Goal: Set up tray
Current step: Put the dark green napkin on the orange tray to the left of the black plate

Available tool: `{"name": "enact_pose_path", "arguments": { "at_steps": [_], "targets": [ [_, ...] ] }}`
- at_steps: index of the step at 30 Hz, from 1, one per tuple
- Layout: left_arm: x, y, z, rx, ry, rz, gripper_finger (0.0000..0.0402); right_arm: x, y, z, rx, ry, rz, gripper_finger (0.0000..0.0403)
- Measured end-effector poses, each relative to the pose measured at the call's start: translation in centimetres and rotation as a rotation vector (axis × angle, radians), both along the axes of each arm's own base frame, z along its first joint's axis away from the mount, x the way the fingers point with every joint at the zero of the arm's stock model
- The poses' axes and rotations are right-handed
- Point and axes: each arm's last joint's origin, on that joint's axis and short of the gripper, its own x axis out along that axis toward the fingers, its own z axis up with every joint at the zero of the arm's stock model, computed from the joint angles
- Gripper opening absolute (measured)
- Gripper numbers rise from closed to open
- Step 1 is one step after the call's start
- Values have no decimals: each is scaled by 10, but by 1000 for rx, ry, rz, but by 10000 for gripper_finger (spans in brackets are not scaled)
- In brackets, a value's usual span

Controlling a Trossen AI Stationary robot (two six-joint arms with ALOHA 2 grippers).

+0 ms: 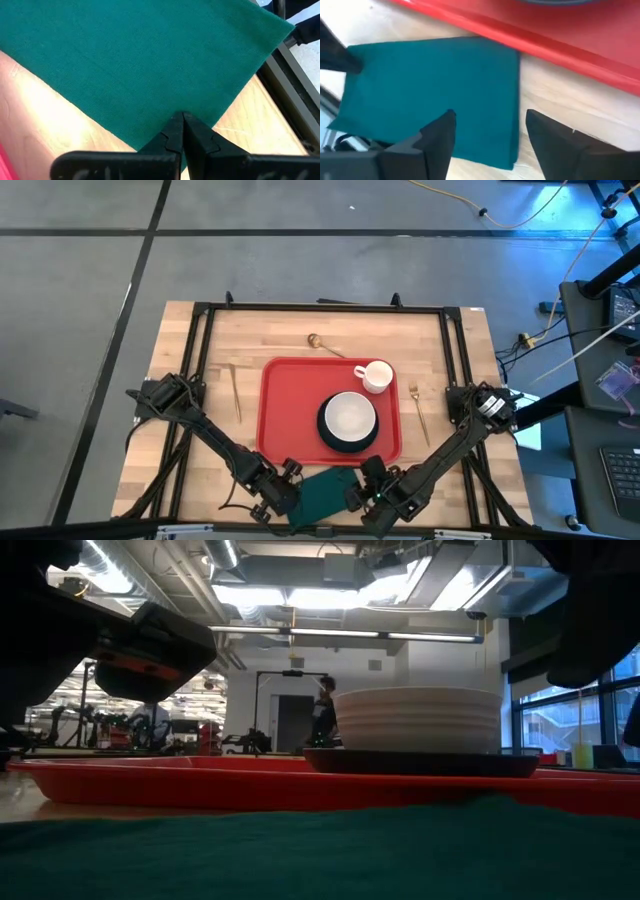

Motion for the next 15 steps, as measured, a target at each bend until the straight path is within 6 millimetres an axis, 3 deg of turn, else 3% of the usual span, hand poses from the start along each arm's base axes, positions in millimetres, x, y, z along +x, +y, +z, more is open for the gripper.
{"name": "enact_pose_path", "arguments": {
  "at_steps": [5,15],
  "targets": [
    [0,0,0,3,-2,3,2,-4,-3,-3,2,31,-56,252],
    [0,0,0,4,-4,6,2,-17,3,-36,73,-99,-73,253]
  ]
}}
